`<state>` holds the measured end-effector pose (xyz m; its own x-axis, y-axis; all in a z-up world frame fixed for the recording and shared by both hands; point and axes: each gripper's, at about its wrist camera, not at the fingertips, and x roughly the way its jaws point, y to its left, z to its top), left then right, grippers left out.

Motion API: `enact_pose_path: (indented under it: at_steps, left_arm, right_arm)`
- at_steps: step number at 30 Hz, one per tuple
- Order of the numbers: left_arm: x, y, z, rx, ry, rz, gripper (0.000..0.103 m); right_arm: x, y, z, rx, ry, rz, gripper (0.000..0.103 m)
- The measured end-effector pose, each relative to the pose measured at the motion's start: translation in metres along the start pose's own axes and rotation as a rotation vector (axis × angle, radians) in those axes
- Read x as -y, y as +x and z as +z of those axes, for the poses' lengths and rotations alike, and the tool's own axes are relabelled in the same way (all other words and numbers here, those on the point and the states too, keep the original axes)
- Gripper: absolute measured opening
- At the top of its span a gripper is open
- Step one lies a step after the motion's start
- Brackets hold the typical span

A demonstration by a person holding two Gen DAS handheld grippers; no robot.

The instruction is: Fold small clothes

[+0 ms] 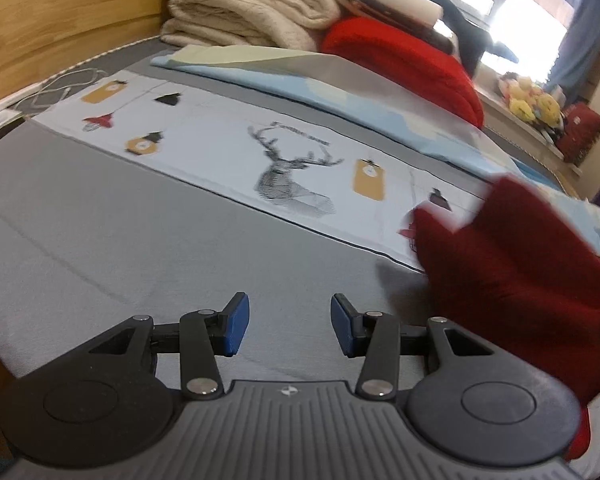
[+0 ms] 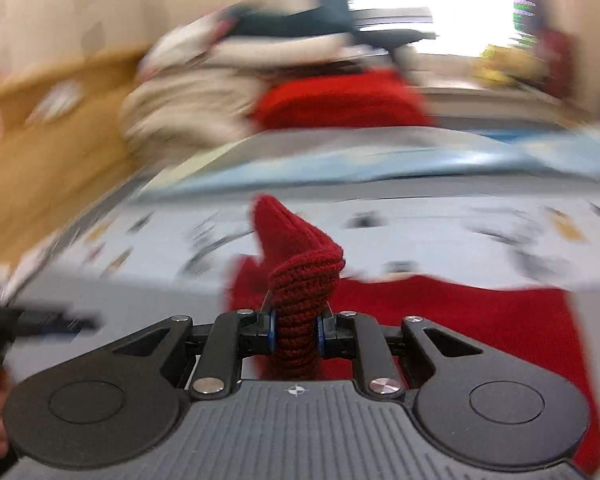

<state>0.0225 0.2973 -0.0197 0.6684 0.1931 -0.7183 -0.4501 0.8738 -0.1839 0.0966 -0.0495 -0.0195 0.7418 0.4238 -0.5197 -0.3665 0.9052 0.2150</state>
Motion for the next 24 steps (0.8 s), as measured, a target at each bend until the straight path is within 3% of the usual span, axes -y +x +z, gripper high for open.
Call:
enact_pose_path:
  at_steps: [4,6,8,10,11,12,15,18,22,24]
  left_arm:
    - [0.039,0.01,-0.005,-0.012,0.085,-0.024,0.05]
    - [0.06,0.016,-0.009,-0.019,0.131,-0.036,0.05]
    - [0.08,0.022,-0.012,-0.03,0.167,-0.052,0.05]
    - [0.098,0.029,-0.017,-0.044,0.199,-0.065,0.05]
    - [0.106,0.032,-0.019,-0.051,0.214,-0.073,0.05]
    - [0.115,0.035,-0.022,-0.057,0.229,-0.084,0.05]
    - [0.142,0.041,-0.03,-0.062,0.289,-0.123,0.05]
    - [0.165,0.046,-0.039,-0.063,0.35,-0.167,0.05]
    - [0.189,0.05,-0.051,-0.085,0.388,-0.261,0.05]
    - [0.202,0.049,-0.058,-0.083,0.416,-0.296,0.05]
  right_arm:
    - [0.114,-0.025,-0.021,-0.011,0.211,-0.23,0.017]
    - [0.163,-0.025,-0.044,-0.126,0.296,-0.351,0.017]
    - [0.208,-0.019,-0.069,-0.289,0.419,-0.399,0.02]
    - [0.241,-0.028,-0.083,-0.326,0.586,-0.387,0.035]
    - [0.249,-0.036,-0.082,-0.302,0.618,-0.377,0.047]
    - [0.254,-0.045,-0.077,-0.266,0.613,-0.371,0.051]
    - [0.257,-0.063,-0.058,-0.192,0.529,-0.358,0.051]
    - [0.265,-0.063,-0.039,-0.177,0.477,-0.233,0.052]
    - [0.271,-0.03,-0.039,-0.317,0.342,-0.051,0.064]
    - [0.276,-0.012,-0.049,-0.379,0.335,-0.042,0.064]
